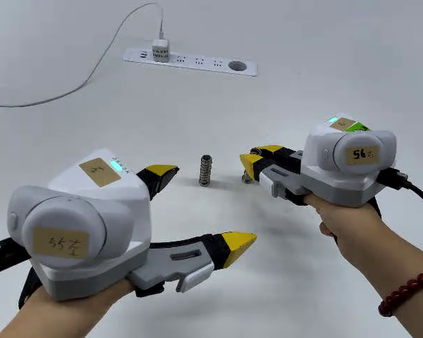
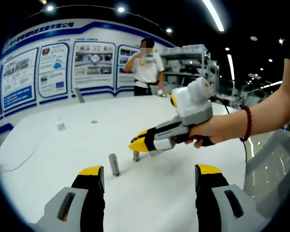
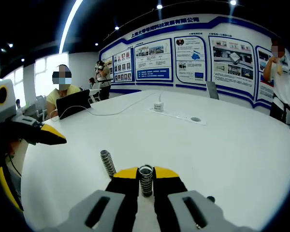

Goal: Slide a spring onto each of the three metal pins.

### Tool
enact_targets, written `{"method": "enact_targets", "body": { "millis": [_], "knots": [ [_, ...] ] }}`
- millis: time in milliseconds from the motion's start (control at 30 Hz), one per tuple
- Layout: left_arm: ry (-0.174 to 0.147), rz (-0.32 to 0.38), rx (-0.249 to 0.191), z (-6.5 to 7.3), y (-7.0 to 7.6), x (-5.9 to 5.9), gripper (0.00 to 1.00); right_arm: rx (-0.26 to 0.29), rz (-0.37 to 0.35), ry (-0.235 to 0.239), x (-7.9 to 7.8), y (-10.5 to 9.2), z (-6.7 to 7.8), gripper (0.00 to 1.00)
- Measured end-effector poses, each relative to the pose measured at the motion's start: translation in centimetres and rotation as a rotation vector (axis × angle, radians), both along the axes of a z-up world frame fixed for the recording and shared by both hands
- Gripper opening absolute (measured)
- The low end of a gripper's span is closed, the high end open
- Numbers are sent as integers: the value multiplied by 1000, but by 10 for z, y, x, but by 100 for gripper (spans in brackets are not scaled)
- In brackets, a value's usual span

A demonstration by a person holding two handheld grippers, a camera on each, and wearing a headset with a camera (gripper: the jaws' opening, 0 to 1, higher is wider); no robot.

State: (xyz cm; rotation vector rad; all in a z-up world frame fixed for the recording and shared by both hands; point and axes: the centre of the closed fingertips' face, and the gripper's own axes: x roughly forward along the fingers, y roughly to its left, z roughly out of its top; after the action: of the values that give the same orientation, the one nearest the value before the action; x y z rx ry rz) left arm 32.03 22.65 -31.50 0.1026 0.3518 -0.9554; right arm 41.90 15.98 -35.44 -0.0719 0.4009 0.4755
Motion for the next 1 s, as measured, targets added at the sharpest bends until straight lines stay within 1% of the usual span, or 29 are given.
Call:
{"method": "enact_targets", "body": {
  "millis": [67,133,400,600,733,833,933,1000],
  "knots": [
    [1,0,0,0,0,0,78,1,0,8,-1,0,-2,12],
    [-10,-3,5,0,0,0,77,-5,1,13,-1,0,-4,12],
    [-7,-1,11,-1,2,0,77,-15,0,40,-5,0,-11,12],
    [-10,-5,17,-2,0,0,76,-10,-1,41,-6,0,-11,12],
    [-13,-6,18,-2,0,0,76,-9,4,58,-8,1,-13,13],
    [-15,-3,19,-1,1,0,76,-2,-1,61,-10,0,-11,17],
    [-16,-1,23,-1,2,1,76,12,-7,57,-12,-1,-4,18],
    [-20,-3,27,-1,2,1,76,19,-11,48,-13,-2,1,21]
  ]
}}
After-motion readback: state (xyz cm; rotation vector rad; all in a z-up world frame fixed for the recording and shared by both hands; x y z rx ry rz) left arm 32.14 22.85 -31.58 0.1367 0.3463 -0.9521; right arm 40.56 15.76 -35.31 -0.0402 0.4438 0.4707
